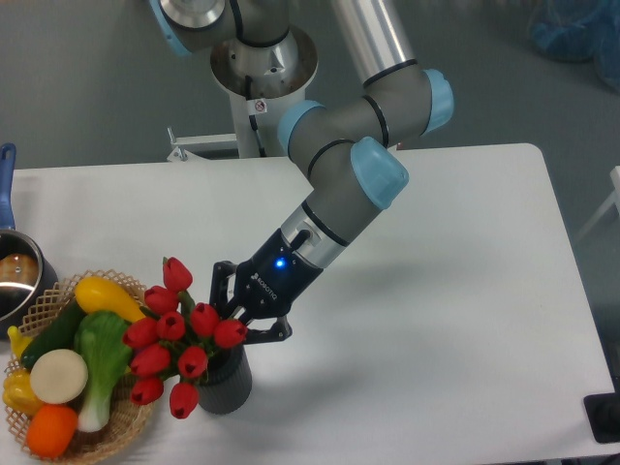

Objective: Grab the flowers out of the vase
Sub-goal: 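Lower the gripper around the tulip stems above the vase rim, then close the gripper on the tulip stems and begin lifting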

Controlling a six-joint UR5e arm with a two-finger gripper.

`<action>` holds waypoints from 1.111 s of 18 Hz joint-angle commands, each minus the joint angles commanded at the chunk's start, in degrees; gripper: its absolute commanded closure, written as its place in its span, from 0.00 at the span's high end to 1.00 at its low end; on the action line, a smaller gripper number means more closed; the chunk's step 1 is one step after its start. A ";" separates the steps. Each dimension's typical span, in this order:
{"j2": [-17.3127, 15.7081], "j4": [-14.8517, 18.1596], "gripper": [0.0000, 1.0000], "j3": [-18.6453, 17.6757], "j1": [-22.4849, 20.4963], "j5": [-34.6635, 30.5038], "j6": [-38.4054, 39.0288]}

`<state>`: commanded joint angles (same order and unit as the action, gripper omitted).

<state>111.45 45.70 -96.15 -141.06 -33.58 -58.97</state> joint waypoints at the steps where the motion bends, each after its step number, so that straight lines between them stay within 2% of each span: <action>1: -0.35 0.09 0.12 0.00 -0.18 0.44 0.09; 8: -0.71 0.09 0.11 0.97 -0.71 1.15 2.37; 20: -3.25 0.09 0.11 1.14 -2.20 4.04 6.59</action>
<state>108.20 45.79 -95.01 -143.26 -29.53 -52.39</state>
